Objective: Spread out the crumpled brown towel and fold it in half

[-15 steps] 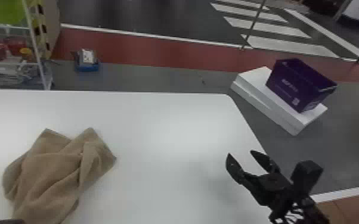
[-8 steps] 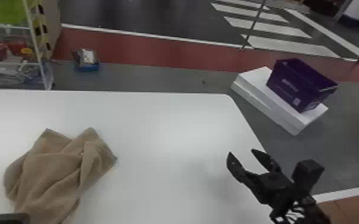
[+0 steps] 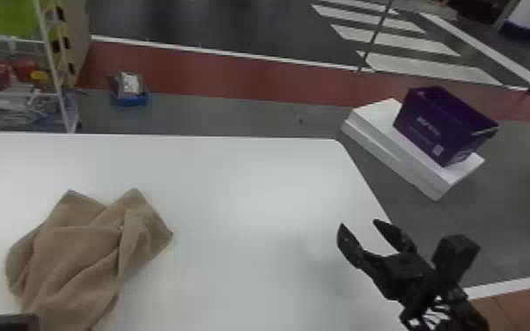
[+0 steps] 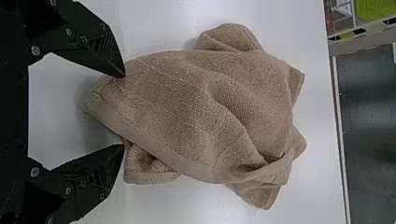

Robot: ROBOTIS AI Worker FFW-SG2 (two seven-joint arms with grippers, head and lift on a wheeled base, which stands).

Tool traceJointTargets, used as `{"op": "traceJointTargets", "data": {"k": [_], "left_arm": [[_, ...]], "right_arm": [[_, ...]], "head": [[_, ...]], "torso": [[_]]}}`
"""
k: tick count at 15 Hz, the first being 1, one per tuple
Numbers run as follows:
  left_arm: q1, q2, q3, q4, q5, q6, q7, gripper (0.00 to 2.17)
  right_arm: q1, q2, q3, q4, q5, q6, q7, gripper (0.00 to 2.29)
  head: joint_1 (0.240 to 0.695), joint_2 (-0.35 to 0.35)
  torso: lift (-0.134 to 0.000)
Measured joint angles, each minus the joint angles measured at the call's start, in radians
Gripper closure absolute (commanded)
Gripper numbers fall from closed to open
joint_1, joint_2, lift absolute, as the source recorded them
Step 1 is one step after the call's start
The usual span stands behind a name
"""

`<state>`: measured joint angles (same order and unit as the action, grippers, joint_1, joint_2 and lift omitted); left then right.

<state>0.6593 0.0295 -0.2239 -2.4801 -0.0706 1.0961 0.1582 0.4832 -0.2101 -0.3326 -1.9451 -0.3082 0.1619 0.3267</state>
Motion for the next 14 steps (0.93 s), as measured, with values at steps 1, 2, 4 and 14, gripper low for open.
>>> {"op": "traceJointTargets", "data": {"k": [1, 2, 4, 14], "left_arm": [[-0.001, 0.000, 0.001, 0.001, 0.000, 0.003, 0.000, 0.64], [-0.001, 0.001, 0.001, 0.004, -0.001, 0.004, 0.001, 0.72], [-0.001, 0.001, 0.001, 0.004, -0.003, 0.010, 0.006, 0.90], [0.012, 0.007, 0.047, -0.155, -0.009, 0.054, 0.019, 1.14]], "right_arm": [[0.000, 0.000, 0.000, 0.000, -0.001, 0.000, 0.000, 0.18], [0.001, 0.001, 0.000, 0.000, -0.003, 0.000, 0.000, 0.18], [0.004, 0.001, 0.000, 0.000, -0.010, -0.002, 0.000, 0.18], [0.015, 0.001, 0.004, -0.031, -0.009, 0.000, 0.006, 0.18]], "head": [[0.695, -0.305], [0.695, -0.304], [0.695, -0.302], [0.695, -0.245]], "torso": [[-0.123], [-0.123], [-0.123], [-0.123]]}}
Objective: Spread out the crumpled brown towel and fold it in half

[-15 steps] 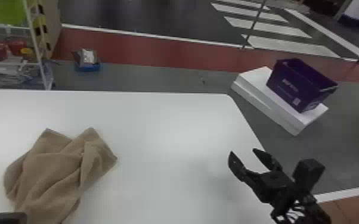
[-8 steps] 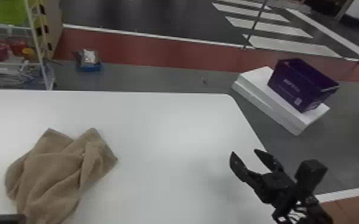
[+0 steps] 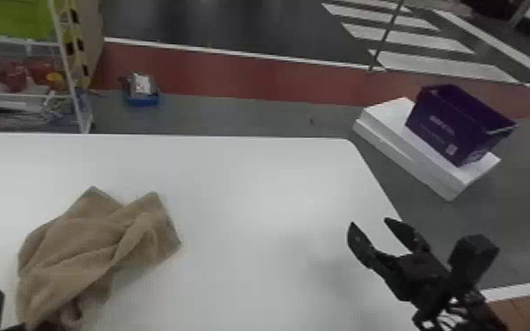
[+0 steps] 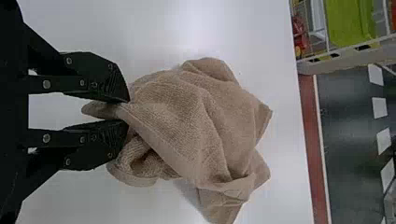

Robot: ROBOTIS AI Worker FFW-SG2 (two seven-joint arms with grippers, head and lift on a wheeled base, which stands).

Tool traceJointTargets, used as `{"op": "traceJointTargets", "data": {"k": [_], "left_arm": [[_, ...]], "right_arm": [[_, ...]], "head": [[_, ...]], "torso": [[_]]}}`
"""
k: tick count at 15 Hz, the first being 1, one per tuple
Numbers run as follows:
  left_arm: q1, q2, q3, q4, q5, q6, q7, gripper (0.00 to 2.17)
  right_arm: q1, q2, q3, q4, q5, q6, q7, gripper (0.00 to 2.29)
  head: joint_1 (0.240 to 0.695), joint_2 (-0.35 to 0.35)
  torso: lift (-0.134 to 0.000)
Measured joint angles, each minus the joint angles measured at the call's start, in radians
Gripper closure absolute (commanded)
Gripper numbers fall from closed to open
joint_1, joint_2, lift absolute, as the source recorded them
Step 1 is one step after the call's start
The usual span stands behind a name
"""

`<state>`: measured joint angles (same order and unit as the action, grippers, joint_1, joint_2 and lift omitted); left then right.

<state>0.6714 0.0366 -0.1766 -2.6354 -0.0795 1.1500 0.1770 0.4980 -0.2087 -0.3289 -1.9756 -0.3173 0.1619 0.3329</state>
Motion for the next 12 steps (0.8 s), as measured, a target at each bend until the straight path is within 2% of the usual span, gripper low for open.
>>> {"op": "traceJointTargets", "data": {"k": [2, 3, 9, 10, 11, 12], "left_arm": [[-0.027, -0.007, 0.021, -0.043, 0.002, -0.004, 0.006, 1.36], [-0.041, -0.008, 0.026, -0.061, 0.003, -0.005, 0.010, 1.74], [-0.054, -0.008, 0.004, -0.128, 0.014, 0.006, 0.023, 1.77], [-0.049, -0.007, -0.004, -0.130, 0.014, -0.032, 0.038, 1.77], [-0.034, -0.004, -0.010, -0.124, 0.019, -0.161, 0.051, 1.77], [-0.007, 0.000, -0.013, -0.096, 0.029, -0.416, 0.056, 1.77]], "right_arm": [[0.005, 0.003, 0.013, -0.008, 0.004, 0.000, -0.001, 0.18], [0.007, 0.005, 0.019, -0.011, 0.005, -0.001, -0.001, 0.18], [0.021, 0.008, 0.036, -0.017, 0.007, -0.011, 0.000, 0.18], [0.024, 0.008, 0.044, -0.017, 0.010, -0.032, 0.000, 0.18], [0.028, 0.008, 0.058, -0.017, 0.016, -0.066, 0.001, 0.18], [0.033, 0.007, 0.075, -0.019, 0.024, -0.091, 0.001, 0.18]], "head": [[0.695, -0.206], [0.695, -0.196], [0.695, -0.190], [0.695, -0.186], [0.695, -0.181], [0.695, -0.172]], "torso": [[-0.123], [-0.123], [-0.123], [-0.123], [-0.123], [-0.123]]}}
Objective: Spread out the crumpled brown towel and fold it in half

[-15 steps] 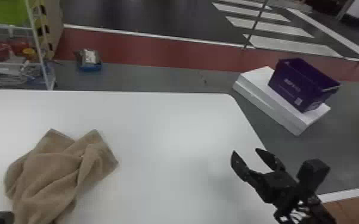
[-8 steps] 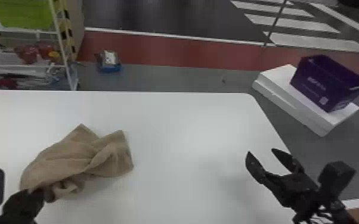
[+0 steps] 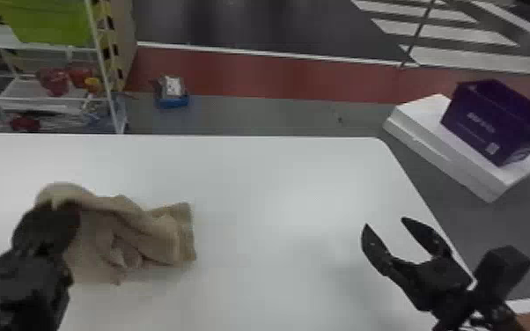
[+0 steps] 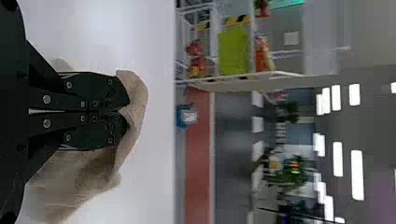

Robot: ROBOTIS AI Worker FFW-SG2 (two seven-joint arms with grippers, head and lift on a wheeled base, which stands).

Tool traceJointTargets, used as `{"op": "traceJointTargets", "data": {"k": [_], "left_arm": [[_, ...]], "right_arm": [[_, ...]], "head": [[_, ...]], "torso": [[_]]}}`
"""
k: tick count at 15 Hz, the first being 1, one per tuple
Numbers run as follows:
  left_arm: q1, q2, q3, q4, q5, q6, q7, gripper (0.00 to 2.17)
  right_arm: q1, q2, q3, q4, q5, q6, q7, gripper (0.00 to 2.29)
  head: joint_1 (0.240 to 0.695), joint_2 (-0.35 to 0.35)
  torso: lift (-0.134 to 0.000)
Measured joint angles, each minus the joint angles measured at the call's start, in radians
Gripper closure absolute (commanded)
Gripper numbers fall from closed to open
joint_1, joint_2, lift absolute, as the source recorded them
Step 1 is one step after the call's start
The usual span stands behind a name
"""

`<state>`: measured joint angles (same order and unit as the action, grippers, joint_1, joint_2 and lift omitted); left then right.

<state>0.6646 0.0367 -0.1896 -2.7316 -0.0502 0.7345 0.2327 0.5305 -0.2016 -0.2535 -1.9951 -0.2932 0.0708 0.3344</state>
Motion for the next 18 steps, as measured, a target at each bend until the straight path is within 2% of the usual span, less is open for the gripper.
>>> {"op": "traceJointTargets", "data": {"k": [2, 3, 4, 6, 8, 10, 12, 15, 16, 18], "left_arm": [[0.037, 0.006, 0.001, 0.072, 0.015, -0.485, -0.008, 1.77], [0.042, 0.008, 0.002, 0.092, 0.024, -0.599, -0.024, 1.77], [0.042, 0.011, 0.003, 0.099, 0.030, -0.635, -0.045, 1.77], [0.039, 0.016, 0.000, 0.101, 0.035, -0.629, -0.080, 1.77], [0.025, 0.018, -0.002, 0.097, 0.032, -0.537, -0.082, 1.77], [0.004, 0.018, -0.003, 0.095, 0.029, -0.420, -0.081, 1.77], [-0.006, 0.018, -0.006, 0.103, 0.027, -0.383, -0.082, 1.77], [-0.007, 0.023, -0.019, 0.104, 0.019, -0.377, -0.083, 1.77], [-0.007, 0.024, -0.021, 0.104, 0.017, -0.376, -0.085, 1.77], [-0.007, 0.025, -0.023, 0.104, 0.015, -0.376, -0.103, 1.76]], "right_arm": [[0.004, -0.001, 0.029, -0.003, 0.011, -0.015, 0.000, 0.18], [0.005, -0.001, 0.039, -0.003, 0.014, -0.017, 0.000, 0.18], [0.007, -0.001, 0.045, -0.004, 0.016, -0.017, 0.000, 0.18], [0.011, -0.001, 0.049, -0.004, 0.017, -0.018, 0.000, 0.18], [0.014, -0.001, 0.049, -0.007, 0.017, -0.019, 0.001, 0.18], [0.018, 0.000, 0.053, -0.011, 0.013, -0.039, 0.058, 0.18], [0.024, 0.000, 0.077, -0.019, 0.009, -0.081, 0.090, 0.19], [0.006, 0.001, 0.140, -0.025, 0.005, -0.095, 0.199, 0.19], [-0.005, 0.001, 0.162, -0.025, 0.005, -0.090, 0.227, 0.19], [-0.041, 0.002, 0.201, -0.017, -0.005, -0.071, 0.327, 0.19]], "head": [[0.695, -0.145], [0.695, -0.140], [0.695, -0.139], [0.695, -0.151], [0.695, -0.154], [0.695, -0.148], [0.695, -0.118], [0.695, -0.063], [0.695, -0.024], [0.695, 0.013]], "torso": [[-0.123], [-0.123], [-0.123], [-0.123], [-0.123], [-0.123], [-0.123], [-0.123], [-0.123], [-0.123]]}}
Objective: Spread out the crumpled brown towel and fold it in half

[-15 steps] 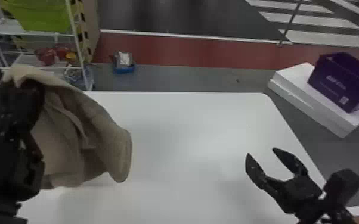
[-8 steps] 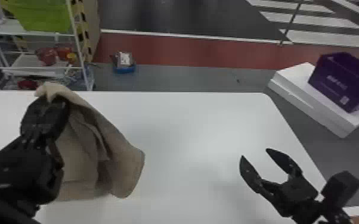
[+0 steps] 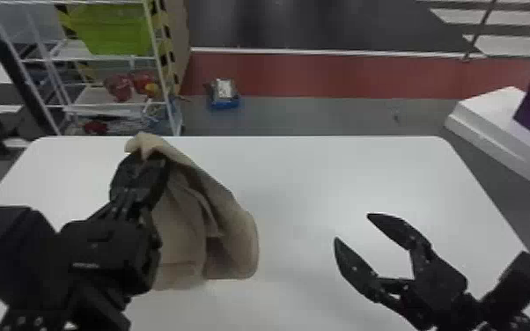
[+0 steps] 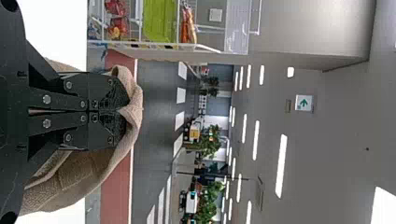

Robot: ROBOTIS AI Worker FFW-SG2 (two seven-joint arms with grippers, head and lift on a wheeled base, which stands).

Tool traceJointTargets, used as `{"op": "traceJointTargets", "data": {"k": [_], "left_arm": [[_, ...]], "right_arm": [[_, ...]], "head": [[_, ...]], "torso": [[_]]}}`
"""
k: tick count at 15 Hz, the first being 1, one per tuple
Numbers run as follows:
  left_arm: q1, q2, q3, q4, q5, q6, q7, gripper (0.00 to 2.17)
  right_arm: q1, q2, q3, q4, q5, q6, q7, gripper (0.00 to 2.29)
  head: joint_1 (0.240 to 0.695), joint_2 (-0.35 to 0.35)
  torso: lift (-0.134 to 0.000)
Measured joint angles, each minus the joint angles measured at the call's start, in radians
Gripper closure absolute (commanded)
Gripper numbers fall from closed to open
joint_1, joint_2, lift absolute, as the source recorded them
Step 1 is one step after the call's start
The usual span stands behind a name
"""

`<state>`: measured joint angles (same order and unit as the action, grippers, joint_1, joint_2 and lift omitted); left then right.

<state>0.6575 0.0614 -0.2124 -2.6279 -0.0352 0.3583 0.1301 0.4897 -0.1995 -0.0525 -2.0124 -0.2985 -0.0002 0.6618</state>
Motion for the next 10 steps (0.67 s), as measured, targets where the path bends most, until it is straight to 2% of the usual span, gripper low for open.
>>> {"op": "traceJointTargets", "data": {"k": [2, 3, 7, 10], "left_arm": [[0.000, 0.001, -0.001, 0.000, 0.000, 0.000, -0.017, 1.76], [0.000, 0.001, -0.002, 0.002, 0.000, 0.000, -0.025, 1.76], [-0.003, 0.002, -0.005, 0.017, 0.006, 0.000, -0.057, 1.76], [-0.006, 0.005, -0.004, 0.032, 0.002, 0.000, -0.080, 1.76]], "right_arm": [[-0.058, 0.002, 0.030, 0.022, -0.016, 0.067, 0.101, 0.22], [-0.091, 0.003, 0.053, 0.034, -0.015, 0.112, 0.118, 0.29], [-0.177, 0.011, 0.160, 0.062, 0.012, 0.188, 0.104, 0.34], [-0.193, 0.022, 0.223, 0.039, 0.030, 0.205, 0.098, 0.46]], "head": [[0.695, 0.046], [0.695, 0.061], [0.695, 0.125], [0.695, 0.172]], "torso": [[-0.123], [-0.123], [-0.123], [-0.123]]}}
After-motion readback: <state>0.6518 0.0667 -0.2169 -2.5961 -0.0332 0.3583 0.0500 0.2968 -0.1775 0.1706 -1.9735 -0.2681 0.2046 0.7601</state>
